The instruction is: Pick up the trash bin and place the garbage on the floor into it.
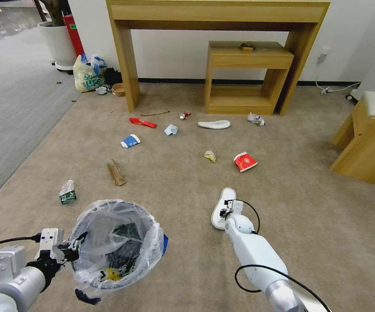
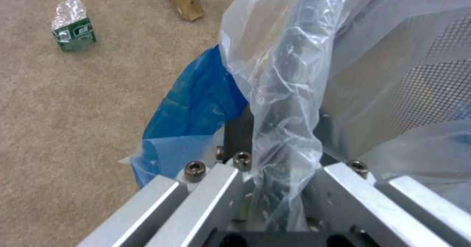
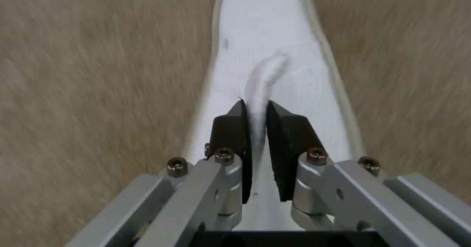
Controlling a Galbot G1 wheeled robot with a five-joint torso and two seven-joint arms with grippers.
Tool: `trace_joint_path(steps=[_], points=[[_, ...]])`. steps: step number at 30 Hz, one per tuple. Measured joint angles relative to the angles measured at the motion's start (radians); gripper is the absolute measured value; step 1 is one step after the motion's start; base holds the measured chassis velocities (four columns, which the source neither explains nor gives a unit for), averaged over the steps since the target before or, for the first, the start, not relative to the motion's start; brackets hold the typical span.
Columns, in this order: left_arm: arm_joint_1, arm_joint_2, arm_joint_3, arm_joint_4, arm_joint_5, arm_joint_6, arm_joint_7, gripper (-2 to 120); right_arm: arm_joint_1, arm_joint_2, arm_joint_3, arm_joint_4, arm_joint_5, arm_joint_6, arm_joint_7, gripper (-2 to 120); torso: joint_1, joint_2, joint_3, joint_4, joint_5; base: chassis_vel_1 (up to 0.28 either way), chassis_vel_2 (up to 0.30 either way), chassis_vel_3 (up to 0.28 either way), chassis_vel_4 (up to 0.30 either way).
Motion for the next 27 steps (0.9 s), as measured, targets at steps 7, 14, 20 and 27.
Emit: trace_joint_path(steps=[7, 14, 20, 27], points=[[0.0, 0.003, -0.003, 0.006, 0.001, 0.0, -0.005, 0, -0.057, -0.068, -0.051, 0.232, 0.035, -0.02, 0.004, 11, 0.0, 0.0, 0.0, 0.0, 0.0002, 0.0, 0.0, 0.0, 0.0], [-0.004, 0.001, 0.005, 0.007, 0.004, 0.0, -0.007, 0, -0.119, -0.144, -0.092, 0.462, 0.117, -0.076, 0.011, 11, 0.0, 0.0, 0.0, 0.0001, 0.0, 0.0, 0.0, 0.0, 0.0], [0.0, 0.001, 0.005, 0.004, 0.005, 0.0, -0.006, 0, -0.159, -0.171, -0.082, 0.482, 0.112, -0.09, 0.003, 11, 0.0, 0.0, 0.0, 0.0002, 0.0002, 0.0, 0.0, 0.0, 0.0], [0.002, -0.001, 0.008, 0.0, 0.008, 0.0, -0.005, 0, -0.175, -0.179, -0.043, 0.41, 0.088, -0.101, -0.057, 26, 0.0, 0.0, 0.0, -0.0001, 0.0001, 0.0, 0.0, 0.0, 0.0]])
